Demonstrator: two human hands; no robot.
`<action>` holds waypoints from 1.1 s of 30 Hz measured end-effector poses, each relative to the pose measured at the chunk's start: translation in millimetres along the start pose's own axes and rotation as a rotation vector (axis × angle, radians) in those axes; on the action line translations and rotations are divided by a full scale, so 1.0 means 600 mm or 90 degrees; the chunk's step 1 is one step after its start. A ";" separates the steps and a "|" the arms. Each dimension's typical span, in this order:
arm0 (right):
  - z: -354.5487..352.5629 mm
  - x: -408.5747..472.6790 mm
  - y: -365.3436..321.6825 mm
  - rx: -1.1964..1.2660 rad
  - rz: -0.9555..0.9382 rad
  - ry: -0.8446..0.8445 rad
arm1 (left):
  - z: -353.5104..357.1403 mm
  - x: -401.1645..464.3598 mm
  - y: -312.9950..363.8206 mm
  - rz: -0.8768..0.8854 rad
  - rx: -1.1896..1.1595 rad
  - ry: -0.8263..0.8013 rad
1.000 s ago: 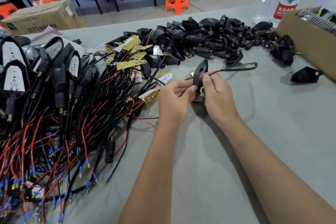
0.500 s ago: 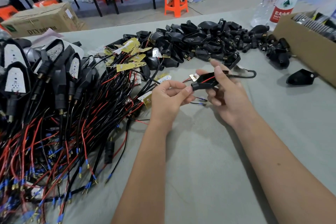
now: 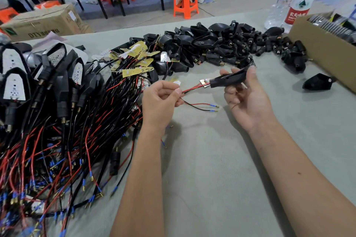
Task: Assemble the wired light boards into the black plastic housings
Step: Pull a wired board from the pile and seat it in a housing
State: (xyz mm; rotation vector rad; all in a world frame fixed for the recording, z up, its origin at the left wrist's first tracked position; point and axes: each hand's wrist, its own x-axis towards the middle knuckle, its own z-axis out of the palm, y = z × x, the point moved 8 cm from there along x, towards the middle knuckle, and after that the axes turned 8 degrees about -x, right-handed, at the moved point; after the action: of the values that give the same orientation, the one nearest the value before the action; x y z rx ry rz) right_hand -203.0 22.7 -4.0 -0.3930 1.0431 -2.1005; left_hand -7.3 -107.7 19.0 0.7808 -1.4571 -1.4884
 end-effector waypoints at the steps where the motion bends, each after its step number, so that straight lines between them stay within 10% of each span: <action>1: 0.000 0.000 0.003 0.003 0.007 0.004 | -0.004 0.002 0.005 0.016 0.030 -0.003; 11: -0.006 -0.003 -0.012 -0.199 -0.076 0.078 | -0.019 0.006 0.009 0.032 0.212 -0.084; 18: -0.030 0.005 0.002 0.098 0.032 0.093 | -0.079 0.012 0.031 0.062 0.270 -0.019; 23: -0.021 0.009 0.009 -0.161 -0.017 0.095 | -0.072 0.005 0.071 0.206 0.505 0.041; 33: 0.001 -0.002 0.006 -0.265 -0.060 0.053 | 0.029 -0.009 0.013 0.065 0.513 -0.207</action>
State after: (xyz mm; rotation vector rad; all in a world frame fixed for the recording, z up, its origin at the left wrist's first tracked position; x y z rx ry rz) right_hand -199.9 21.5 -6.5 -0.5682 1.5447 -1.9866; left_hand -19.6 -94.8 27.8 0.9259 -2.3610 -0.9484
